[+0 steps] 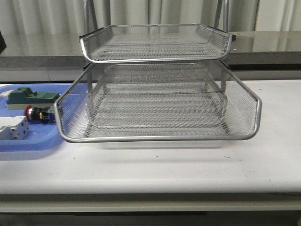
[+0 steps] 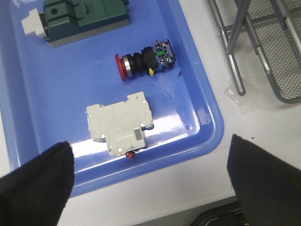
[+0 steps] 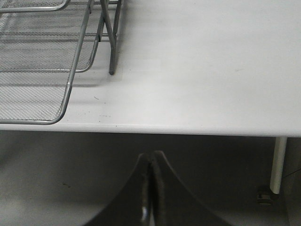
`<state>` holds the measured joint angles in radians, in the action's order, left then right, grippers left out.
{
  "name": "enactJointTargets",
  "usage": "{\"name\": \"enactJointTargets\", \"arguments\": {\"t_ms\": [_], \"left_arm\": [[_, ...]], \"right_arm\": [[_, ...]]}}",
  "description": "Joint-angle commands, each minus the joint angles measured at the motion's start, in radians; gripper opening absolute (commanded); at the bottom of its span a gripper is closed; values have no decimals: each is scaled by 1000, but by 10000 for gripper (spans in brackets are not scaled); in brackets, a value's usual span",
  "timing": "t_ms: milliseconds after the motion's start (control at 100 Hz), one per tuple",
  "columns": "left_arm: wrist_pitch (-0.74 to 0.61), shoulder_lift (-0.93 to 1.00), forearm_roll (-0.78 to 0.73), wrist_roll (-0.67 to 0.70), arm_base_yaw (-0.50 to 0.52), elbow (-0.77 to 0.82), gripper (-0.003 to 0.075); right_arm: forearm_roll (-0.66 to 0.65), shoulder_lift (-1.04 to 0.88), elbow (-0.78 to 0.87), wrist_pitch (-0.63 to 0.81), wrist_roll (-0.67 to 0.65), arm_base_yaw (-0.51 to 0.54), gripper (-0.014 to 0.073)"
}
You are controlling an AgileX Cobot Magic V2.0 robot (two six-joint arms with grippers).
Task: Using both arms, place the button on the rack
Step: 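Lower the left gripper onto the red push button in the blue tray and grasp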
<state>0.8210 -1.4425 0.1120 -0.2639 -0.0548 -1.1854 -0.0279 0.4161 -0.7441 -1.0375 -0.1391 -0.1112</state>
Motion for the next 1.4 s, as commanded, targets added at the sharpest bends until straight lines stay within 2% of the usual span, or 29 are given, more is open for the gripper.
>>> {"name": "enactJointTargets", "arguments": {"t_ms": [0,190,500,620,960,1390], "left_arm": [[-27,-14,15,-5,-8,-49,637],[10,-163,19,-121,-8,-182,637],[165,-417,101,-514,-8,-483,637],[209,-501,104,-602,-17,-572,637],[218,-640,69,-755,-54,-662,637],[191,-713,13,-762,-57,-664,637]], "right_arm": [[-15,10,-33,57,4,2,-70],[-15,10,-33,57,4,2,-70],[-15,10,-33,57,4,2,-70],[-15,10,-33,57,4,2,-70],[-15,10,-33,57,4,2,-70],[-15,10,-33,57,4,2,-70]]}}
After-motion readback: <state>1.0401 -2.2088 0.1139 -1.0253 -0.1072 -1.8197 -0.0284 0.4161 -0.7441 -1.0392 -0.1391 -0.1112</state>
